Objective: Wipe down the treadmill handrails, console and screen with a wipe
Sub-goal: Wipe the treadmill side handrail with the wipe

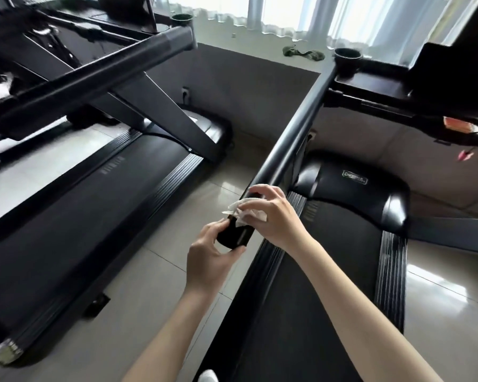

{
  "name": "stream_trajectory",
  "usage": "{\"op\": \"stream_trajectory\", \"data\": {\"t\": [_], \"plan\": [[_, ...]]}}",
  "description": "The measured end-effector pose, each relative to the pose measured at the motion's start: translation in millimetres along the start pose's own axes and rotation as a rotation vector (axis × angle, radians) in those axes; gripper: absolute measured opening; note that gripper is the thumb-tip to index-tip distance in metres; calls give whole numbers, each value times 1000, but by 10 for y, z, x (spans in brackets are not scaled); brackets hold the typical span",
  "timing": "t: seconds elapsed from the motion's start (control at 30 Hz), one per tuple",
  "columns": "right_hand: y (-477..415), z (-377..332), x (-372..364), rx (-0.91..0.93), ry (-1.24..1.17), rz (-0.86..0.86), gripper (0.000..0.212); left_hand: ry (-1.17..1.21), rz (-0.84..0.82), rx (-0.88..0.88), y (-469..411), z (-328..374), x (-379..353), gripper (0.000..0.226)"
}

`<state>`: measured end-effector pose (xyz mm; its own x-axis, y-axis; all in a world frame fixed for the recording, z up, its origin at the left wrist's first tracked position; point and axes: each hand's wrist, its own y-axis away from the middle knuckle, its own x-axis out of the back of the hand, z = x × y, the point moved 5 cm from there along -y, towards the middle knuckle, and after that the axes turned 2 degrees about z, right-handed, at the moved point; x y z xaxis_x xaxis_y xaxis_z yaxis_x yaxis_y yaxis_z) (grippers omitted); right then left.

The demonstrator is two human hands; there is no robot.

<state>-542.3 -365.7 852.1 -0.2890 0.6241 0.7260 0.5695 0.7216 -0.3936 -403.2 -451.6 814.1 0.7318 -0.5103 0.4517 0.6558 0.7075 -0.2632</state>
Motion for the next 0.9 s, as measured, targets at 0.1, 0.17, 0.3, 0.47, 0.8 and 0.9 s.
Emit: {"op": "stream_trajectory", "data": {"t": [0.1,0.17,0.3,0.47,0.8,0.9], "plan": [[3,-48,-25,-54,-29,44,11,19,-11,69,1,23,-5,55],[-16,-112,-43,-96,-62,48,12,22,-20,129,-1,39,-3,54],[-188,-35,4,-352,-482,44,32,-28,-35,211,3,36,-6,55],[-284,52,-43,-278,-499,19,31,-13,-14,323,28,1,-30,55],[-88,-179,-54,676,-15,-200,25,140,151,554,199,43,-194,75],[-143,-104,-64,730,7,-197,33,138,223,604,268,48,-229,68]]}}
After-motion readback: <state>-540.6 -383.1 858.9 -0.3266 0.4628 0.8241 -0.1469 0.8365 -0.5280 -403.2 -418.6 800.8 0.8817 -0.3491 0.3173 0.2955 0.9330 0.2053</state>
